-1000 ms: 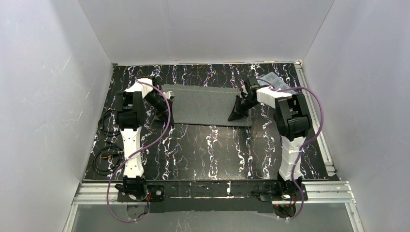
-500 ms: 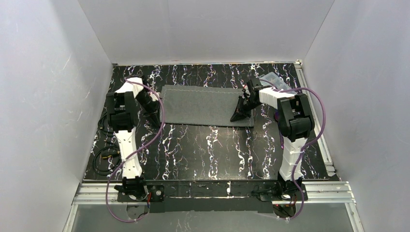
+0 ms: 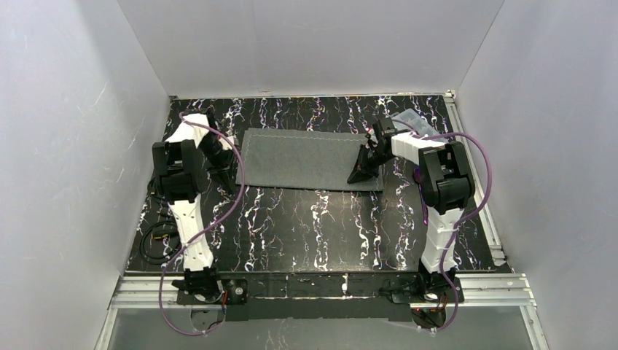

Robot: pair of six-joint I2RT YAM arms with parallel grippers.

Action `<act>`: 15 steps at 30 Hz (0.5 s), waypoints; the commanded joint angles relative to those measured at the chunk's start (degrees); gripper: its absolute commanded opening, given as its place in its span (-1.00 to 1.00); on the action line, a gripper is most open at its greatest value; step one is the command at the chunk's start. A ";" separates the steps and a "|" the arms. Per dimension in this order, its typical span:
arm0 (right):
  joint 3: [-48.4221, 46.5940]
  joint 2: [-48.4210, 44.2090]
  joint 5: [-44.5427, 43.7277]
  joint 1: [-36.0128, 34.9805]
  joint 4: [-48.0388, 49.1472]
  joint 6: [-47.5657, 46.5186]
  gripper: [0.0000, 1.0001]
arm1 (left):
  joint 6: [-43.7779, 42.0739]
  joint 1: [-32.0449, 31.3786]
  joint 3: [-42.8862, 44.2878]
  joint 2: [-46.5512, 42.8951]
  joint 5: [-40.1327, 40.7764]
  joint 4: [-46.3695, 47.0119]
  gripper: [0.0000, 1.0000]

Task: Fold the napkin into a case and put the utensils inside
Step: Smooth out the rectangle-folded napkin at the center of the board, then pick up the rectangle-folded napkin from the center of the board.

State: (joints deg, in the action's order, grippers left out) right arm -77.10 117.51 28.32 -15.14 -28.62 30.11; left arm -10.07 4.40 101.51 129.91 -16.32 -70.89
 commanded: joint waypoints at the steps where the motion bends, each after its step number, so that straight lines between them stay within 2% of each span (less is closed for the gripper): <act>1: -3.34 -4.70 -1.07 0.00 -2.56 -1.29 -0.59 | -4.27 -4.50 2.07 -10.28 -2.85 -6.44 -0.59; 3: -5.89 -5.77 -2.20 0.10 -4.23 -1.48 -0.21 | -5.51 -7.34 2.48 -12.56 -2.99 -7.41 -0.41; 5: -9.10 -6.56 -3.68 0.28 -5.88 -1.69 0.07 | -6.13 -9.72 2.14 -14.62 -2.33 -6.44 -0.24; 6: -10.27 -6.92 -4.35 0.52 -6.66 -1.72 0.14 | -6.43 -10.82 1.93 -15.24 -1.66 -4.96 -0.20; 11: -11.14 -9.80 -10.32 3.32 -8.76 -2.44 0.29 | -7.50 -12.40 5.59 -11.79 1.52 -1.26 -0.17; 15: -3.68 -13.00 -14.54 6.83 -5.62 -1.53 0.31 | -9.58 -12.40 7.00 -8.25 7.47 2.39 -0.22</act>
State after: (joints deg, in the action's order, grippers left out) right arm -86.17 108.16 19.62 -11.79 -34.37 28.38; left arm -16.84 -9.19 107.18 118.34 -15.05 -71.66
